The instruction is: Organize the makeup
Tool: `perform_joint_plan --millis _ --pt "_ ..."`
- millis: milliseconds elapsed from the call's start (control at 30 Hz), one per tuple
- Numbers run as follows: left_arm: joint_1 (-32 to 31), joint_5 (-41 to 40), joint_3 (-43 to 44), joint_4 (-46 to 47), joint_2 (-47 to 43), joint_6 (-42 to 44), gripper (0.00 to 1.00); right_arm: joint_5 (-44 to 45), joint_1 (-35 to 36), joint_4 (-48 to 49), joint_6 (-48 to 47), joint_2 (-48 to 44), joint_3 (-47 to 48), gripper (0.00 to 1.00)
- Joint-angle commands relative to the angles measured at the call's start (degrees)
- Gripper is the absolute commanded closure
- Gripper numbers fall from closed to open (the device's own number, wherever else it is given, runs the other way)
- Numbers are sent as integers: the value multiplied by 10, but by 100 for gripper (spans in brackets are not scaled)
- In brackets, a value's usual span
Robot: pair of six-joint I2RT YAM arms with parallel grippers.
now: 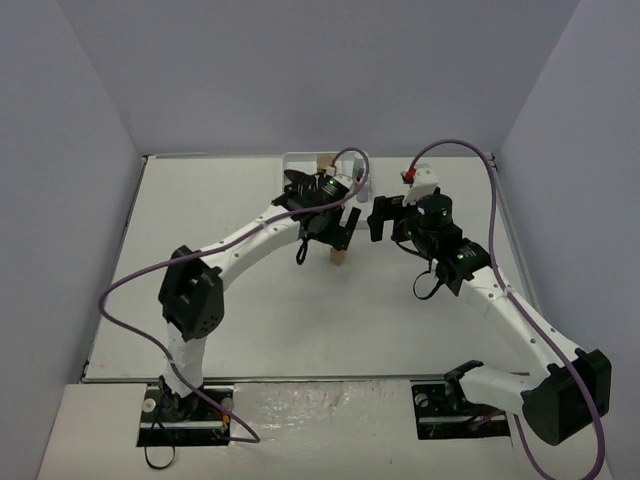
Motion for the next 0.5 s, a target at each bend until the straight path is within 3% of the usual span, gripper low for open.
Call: perform_joint_plan --millis 0,333,467 --pt "64 -39 -47 64 -161 -35 6 -25 32 25 -42 37 54 0" --pt "262 -64 -258 69 -436 3 3 -53 78 35 -64 171 103 2" --pt "323 -68 -312 45 -506 27 3 -61 86 49 -77 220 107 6"
